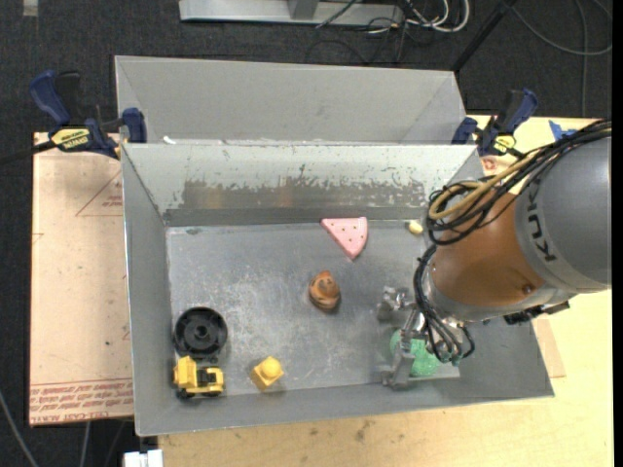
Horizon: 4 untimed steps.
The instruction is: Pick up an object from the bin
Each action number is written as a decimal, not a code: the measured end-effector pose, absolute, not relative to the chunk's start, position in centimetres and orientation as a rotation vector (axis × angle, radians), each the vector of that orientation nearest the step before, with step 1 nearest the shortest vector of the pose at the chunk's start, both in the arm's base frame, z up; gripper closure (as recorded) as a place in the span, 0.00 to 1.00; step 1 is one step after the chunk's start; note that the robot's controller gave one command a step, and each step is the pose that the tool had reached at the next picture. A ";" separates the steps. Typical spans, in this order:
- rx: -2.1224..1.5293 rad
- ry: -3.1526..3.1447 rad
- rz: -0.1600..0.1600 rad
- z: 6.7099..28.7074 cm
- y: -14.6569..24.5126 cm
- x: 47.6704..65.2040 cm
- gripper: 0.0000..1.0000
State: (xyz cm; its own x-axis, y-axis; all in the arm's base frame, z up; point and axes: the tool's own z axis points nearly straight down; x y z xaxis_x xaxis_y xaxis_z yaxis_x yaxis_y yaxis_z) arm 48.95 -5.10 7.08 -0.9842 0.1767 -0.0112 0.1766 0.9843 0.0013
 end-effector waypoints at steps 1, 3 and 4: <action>0.277 3.119 0.001 7.1 -5.1 48.9 0.00; 0.474 3.106 0.001 8.7 -13.5 48.4 1.00; 0.474 3.106 0.001 8.7 -13.5 48.4 1.00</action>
Offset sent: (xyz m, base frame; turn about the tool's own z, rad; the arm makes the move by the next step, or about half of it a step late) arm 0.0540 -0.0810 0.0099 0.0319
